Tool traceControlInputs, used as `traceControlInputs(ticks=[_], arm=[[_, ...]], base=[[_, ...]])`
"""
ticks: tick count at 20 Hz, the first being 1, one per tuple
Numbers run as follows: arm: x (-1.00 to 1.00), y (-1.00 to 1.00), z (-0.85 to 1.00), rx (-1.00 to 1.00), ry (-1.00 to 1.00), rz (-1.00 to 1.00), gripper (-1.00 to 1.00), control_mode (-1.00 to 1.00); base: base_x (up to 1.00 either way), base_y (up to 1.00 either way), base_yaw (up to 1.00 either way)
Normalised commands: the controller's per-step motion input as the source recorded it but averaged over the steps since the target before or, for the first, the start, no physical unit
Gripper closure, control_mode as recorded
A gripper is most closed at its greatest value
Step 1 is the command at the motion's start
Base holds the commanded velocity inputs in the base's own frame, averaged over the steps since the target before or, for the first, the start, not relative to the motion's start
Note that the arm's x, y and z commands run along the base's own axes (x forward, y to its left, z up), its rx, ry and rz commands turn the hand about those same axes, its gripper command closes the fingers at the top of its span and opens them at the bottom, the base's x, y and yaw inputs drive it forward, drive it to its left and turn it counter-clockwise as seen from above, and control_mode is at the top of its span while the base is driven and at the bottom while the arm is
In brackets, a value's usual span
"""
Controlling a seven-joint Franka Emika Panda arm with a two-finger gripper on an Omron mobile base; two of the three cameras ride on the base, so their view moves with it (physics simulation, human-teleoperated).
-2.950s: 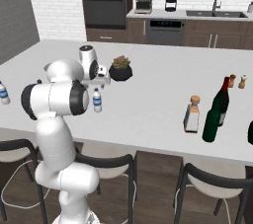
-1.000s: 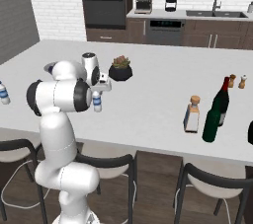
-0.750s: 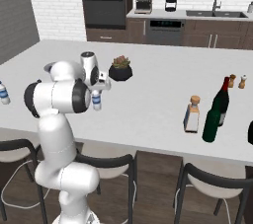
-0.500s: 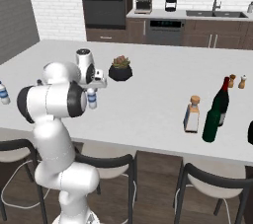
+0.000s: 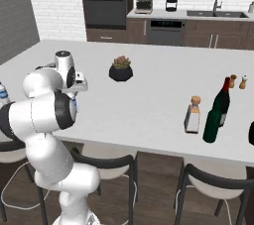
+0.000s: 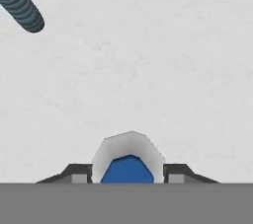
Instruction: Move the plastic bottles in the middle to the plastics group, and the glass bottles in the middle to the glass group.
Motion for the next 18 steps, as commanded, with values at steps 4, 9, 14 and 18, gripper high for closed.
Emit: traceControlInputs(ticks=[4, 9, 14, 18], arm=[[-0.41, 1.0, 0.05, 0.0, 0.0, 0.3, 1.0, -1.0], [-0.26, 0.99, 0.05, 0.0, 0.0, 0.28, 1.0, -1.0], [-0.02, 0.99, 0.0, 0.0, 0.0, 0.23, 1.0, -1.0], [0.0, 0.88, 0.0, 0.0, 0.0, 0.16, 1.0, -1.0]], base=[[0.0, 0.0, 0.0], [0.0, 0.0, 0.0], [0.0, 0.0, 0.0], [0.0, 0.0, 0.0]])
